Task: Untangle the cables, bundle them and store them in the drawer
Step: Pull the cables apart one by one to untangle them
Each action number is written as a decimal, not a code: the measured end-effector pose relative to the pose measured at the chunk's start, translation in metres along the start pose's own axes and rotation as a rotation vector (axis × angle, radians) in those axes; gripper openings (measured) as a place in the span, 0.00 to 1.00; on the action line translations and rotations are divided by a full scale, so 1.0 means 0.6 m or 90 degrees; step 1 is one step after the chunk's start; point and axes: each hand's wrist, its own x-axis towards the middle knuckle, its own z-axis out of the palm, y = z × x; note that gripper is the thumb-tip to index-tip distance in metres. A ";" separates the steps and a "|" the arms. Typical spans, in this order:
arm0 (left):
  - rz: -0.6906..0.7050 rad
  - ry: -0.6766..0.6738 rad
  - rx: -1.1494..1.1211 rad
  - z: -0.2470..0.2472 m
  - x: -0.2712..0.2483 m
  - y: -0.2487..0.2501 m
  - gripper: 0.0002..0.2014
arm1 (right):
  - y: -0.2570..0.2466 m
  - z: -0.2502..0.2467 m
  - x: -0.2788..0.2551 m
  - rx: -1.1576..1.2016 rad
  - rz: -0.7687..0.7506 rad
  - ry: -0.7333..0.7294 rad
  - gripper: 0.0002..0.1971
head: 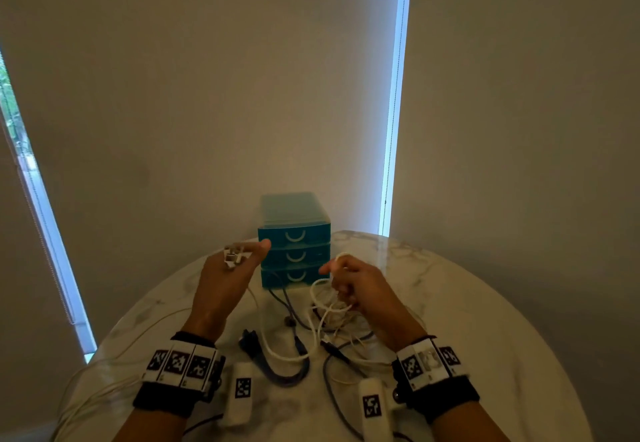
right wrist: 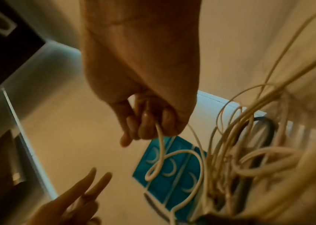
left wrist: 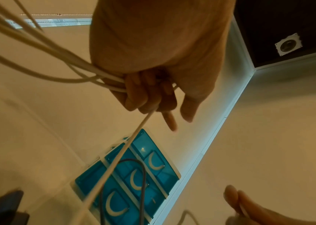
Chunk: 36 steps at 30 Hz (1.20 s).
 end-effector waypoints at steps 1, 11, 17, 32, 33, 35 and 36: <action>-0.007 -0.038 0.027 0.003 -0.006 0.009 0.17 | -0.005 0.012 -0.006 -0.062 -0.013 -0.041 0.12; 0.050 -0.258 0.039 0.009 -0.023 0.032 0.10 | -0.003 0.063 -0.025 -0.326 -0.078 -0.181 0.10; 0.091 -0.224 0.033 0.006 -0.021 0.033 0.07 | -0.012 0.032 -0.018 0.242 0.094 -0.056 0.21; -0.047 -0.245 0.051 0.020 -0.028 0.034 0.31 | -0.044 0.054 -0.033 0.004 0.092 -0.228 0.16; -0.040 -0.260 0.046 0.019 -0.029 0.034 0.29 | -0.041 0.062 -0.037 -0.046 0.094 -0.262 0.16; -0.006 -0.287 0.046 0.017 -0.032 0.035 0.21 | -0.030 0.069 -0.042 -0.133 0.064 -0.298 0.15; 0.014 -0.291 0.049 0.017 -0.033 0.038 0.16 | -0.029 0.069 -0.046 -0.158 0.049 -0.304 0.15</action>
